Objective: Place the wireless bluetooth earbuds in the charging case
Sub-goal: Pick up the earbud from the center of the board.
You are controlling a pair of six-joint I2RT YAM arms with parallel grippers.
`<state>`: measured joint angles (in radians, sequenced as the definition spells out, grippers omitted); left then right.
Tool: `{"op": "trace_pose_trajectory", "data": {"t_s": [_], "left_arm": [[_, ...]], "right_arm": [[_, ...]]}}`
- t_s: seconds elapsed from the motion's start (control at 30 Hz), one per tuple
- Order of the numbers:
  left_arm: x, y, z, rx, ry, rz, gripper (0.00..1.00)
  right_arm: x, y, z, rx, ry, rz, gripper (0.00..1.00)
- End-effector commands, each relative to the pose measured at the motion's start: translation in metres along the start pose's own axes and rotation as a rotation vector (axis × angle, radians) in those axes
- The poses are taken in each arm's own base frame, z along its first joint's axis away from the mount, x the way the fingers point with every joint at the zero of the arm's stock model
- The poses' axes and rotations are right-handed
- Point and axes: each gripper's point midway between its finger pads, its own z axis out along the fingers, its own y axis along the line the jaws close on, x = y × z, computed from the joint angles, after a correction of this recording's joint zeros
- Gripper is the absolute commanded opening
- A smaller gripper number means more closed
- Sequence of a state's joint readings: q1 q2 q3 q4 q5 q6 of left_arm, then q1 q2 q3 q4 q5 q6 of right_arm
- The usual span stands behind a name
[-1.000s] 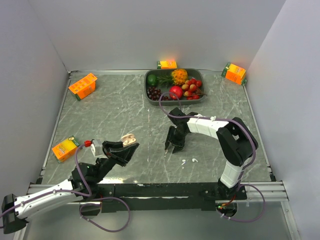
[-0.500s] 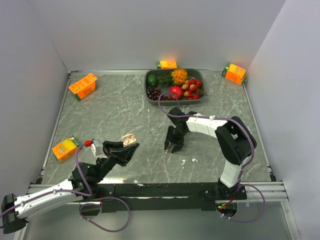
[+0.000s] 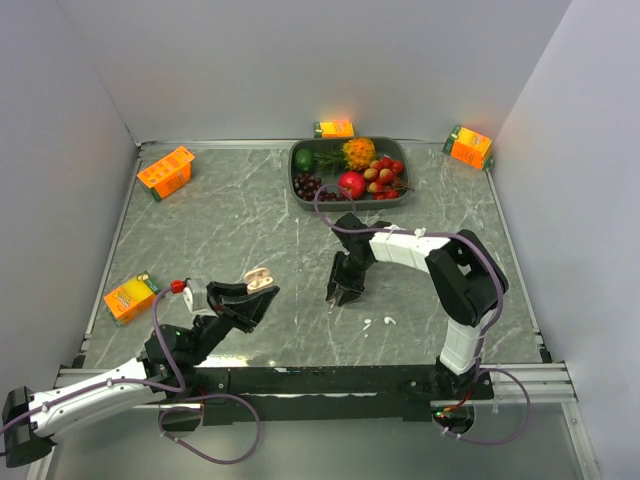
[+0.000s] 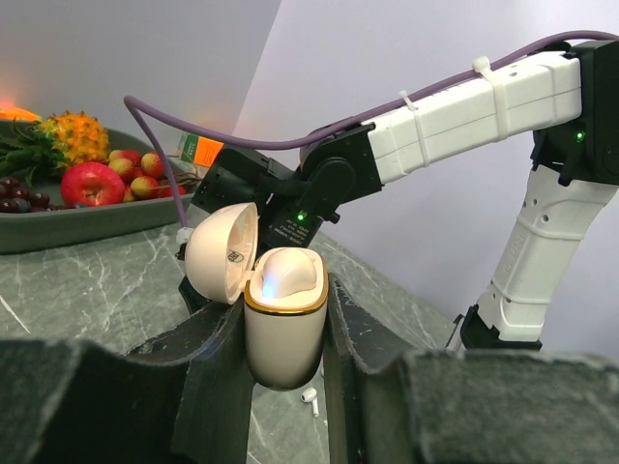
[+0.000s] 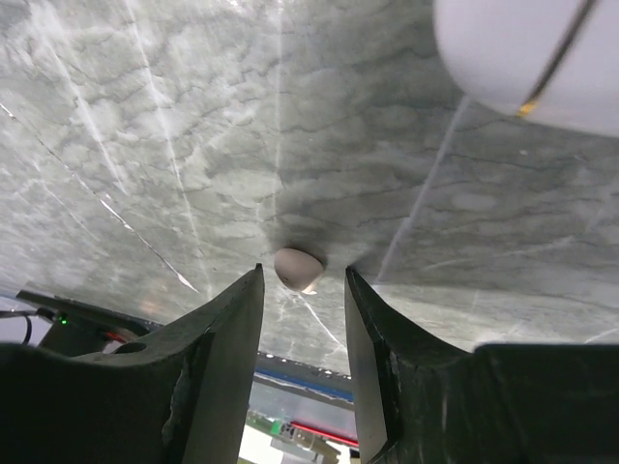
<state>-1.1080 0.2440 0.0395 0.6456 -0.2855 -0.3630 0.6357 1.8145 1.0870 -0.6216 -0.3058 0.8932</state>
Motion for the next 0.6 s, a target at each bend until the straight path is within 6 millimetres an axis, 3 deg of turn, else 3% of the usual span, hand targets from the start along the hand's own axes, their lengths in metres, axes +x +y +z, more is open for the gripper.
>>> {"op": "trace_pose_trajectory", "data": {"t_s": [0.0, 0.4, 0.57], "left_arm": [[0.008, 0.000, -0.004, 0.017, 0.001, -0.021, 0.01], [0.006, 0.001, -0.005, 0.011, -0.004, -0.020, 0.01], [0.005, 0.001, -0.005, 0.012, -0.008, -0.021, 0.01]], "right_arm": [[-0.007, 0.000, 0.009, 0.019, -0.001, 0.007, 0.46], [-0.006, -0.008, 0.013, 0.059, 0.018, 0.016, 0.43], [-0.010, -0.020, 0.011, 0.097, 0.011, 0.015, 0.42]]}}
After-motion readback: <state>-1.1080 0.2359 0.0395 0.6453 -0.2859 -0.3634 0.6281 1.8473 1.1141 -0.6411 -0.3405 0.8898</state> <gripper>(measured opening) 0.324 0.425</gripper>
